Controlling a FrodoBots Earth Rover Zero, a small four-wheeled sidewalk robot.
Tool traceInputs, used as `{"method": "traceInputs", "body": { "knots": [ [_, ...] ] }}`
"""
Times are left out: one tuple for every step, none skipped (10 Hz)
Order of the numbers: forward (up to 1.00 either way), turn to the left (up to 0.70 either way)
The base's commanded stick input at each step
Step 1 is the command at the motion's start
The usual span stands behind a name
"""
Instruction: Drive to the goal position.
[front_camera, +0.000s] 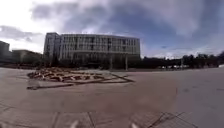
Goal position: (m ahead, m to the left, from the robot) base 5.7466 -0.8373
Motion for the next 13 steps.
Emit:
{"method": "traceInputs", "body": {
  "knots": [
    [1.00,-0.27],
    [1.00,-0.27],
    [1.00,-0.27],
    [1.00,-0.27],
    [1.00,-0.27],
    [1.00,-0.27],
    [1.00,-0.29],
    [1.00,-0.04],
    [1.00,0.00],
    [1.00,0.00],
    [1.00,0.00],
    [1.00,0.00],
    [1.00,-0.03]
  ]
}}
